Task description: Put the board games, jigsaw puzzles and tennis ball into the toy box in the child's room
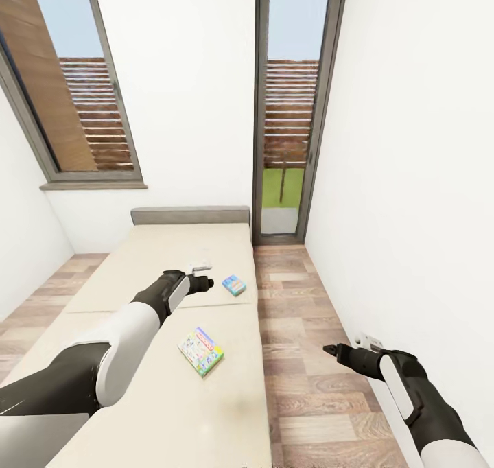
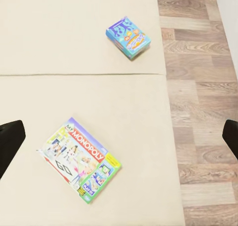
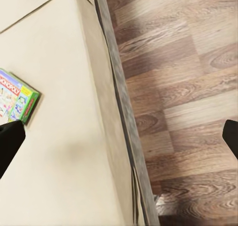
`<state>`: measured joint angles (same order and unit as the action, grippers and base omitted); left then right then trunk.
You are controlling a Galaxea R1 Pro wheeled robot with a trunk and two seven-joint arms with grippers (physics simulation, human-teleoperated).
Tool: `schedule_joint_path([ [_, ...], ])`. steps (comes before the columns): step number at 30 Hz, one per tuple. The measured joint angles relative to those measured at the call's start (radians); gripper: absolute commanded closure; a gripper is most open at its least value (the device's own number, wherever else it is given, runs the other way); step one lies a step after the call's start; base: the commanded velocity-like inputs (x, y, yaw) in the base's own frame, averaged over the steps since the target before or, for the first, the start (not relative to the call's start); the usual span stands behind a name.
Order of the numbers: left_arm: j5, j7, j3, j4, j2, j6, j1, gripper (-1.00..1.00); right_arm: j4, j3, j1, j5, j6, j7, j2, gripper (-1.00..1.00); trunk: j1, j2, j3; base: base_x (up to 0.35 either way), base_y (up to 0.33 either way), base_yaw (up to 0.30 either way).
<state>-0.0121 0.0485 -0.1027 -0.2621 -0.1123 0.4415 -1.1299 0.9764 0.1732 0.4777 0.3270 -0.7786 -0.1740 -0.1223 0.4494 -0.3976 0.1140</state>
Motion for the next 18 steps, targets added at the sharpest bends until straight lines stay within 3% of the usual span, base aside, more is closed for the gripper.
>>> schedule_joint_path([
  [18, -0.001, 0.000, -0.003, -0.004, -0.004, 0.001, 0.000, -1.00, 0.000, 0.002, 0.000, 0.001, 0.001, 0.000, -0.003, -1.00, 0.000, 0.000, 0.030, 0.000, 0.000, 0.000],
])
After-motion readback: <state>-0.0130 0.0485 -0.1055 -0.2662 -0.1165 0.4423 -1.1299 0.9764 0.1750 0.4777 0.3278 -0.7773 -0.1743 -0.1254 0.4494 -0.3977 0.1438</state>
